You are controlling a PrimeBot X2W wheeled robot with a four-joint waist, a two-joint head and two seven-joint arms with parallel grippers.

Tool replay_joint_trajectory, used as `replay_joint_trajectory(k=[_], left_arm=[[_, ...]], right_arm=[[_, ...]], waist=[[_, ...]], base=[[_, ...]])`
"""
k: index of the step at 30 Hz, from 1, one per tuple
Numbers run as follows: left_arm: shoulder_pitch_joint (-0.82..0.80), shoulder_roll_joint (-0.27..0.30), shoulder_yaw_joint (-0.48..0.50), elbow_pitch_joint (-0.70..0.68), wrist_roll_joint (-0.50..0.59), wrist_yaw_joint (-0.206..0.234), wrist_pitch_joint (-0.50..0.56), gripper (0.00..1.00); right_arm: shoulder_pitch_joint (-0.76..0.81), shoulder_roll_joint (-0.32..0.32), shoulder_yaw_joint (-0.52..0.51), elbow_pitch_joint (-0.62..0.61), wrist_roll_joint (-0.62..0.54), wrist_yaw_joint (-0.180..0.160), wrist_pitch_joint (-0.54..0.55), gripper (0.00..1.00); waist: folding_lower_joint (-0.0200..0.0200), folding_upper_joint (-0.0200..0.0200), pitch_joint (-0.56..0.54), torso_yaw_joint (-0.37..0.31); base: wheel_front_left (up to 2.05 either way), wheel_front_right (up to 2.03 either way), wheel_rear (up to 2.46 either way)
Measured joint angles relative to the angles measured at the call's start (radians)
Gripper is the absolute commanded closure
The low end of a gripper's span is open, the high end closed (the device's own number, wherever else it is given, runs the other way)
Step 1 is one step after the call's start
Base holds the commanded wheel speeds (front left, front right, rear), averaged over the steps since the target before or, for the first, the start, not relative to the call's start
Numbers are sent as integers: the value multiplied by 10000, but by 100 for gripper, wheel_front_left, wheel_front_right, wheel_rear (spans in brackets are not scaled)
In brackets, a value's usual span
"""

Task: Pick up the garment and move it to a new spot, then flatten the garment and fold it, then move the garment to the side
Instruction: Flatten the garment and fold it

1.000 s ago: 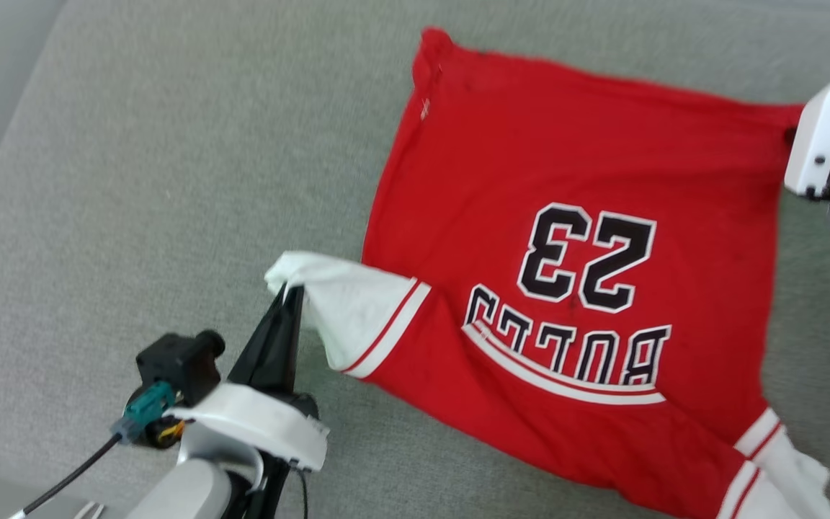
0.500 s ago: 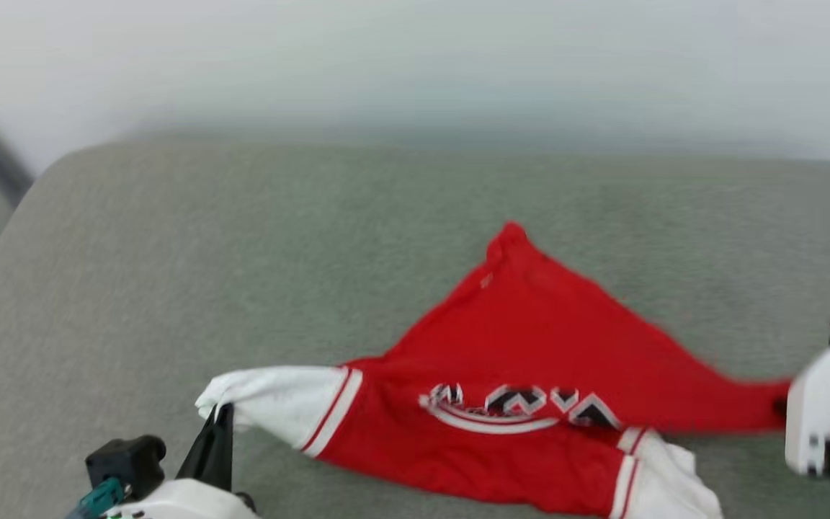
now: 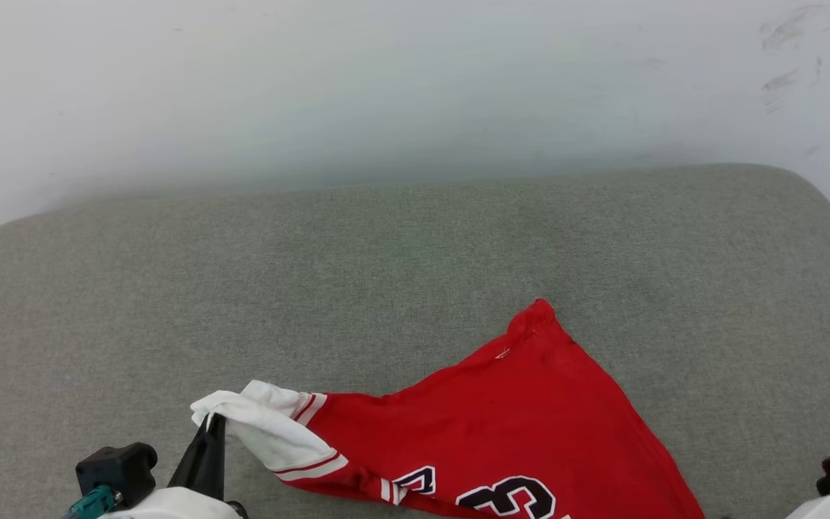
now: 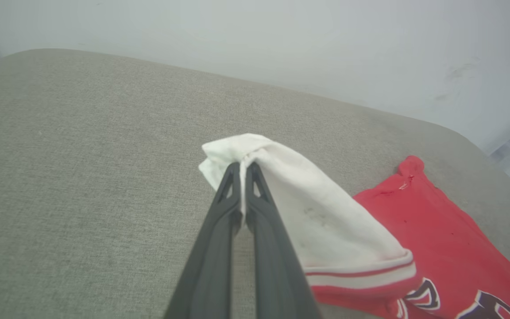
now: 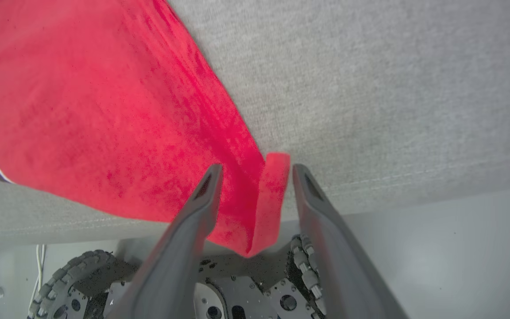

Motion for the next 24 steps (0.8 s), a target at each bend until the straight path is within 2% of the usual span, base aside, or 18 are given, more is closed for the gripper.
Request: replay_joint_trajectory(k=[1, 2, 3, 5, 8, 10, 15, 22, 24], left_arm=[[-55, -2, -54, -35, 56, -12, 33, 100], [-55, -2, -54, -35, 56, -12, 33, 100], [-169, -12, -127, -58, 86, -19, 73, 100], [-341, -33, -171, -86, 148, -65, 92, 100], [-646, -38, -186, -244, 263, -105, 123, 100], [-932, -29, -146, -399, 349, -119, 82, 100], [-1734, -73, -263, -642, 639, -316, 84, 100], [-2737, -328, -546, -602, 938, -719, 102, 100], [-2934, -422, -606, -525, 963, -809, 67, 100]], right_arm=[[-176, 119, -102, -267, 31, 0, -974, 0], [-176, 119, -102, -267, 31, 0, -974, 0], [-603, 115, -203, -318, -27, 0, -2042, 0], [-1106, 88, -178, -199, -21, 0, -3091, 0], [-2033, 31, 46, 378, 50, 0, -4138, 0], [-2849, -82, 328, 897, 291, 0, -4420, 0], [-5007, -608, 1402, 2313, 479, 0, -3764, 0], [-7228, -1218, 3083, 3891, 667, 0, -1325, 0], [-7693, -1285, 3442, 4142, 669, 0, -978, 0]], waist=[[-1, 0, 36, 34], [-1, 0, 36, 34], [0, 0, 93, 91], [0, 0, 181, 155], [1, 0, 463, 248], [2, 0, 782, 290], [4, 0, 1759, 468], [5, 0, 2996, 993], [5, 0, 3242, 1193]], base=[[0, 0, 0], [0, 0, 0], [0, 0, 0], [0, 0, 0], [0, 0, 0], [0, 0, 0], [0, 0, 0], [0, 0, 0], [0, 0, 0]])
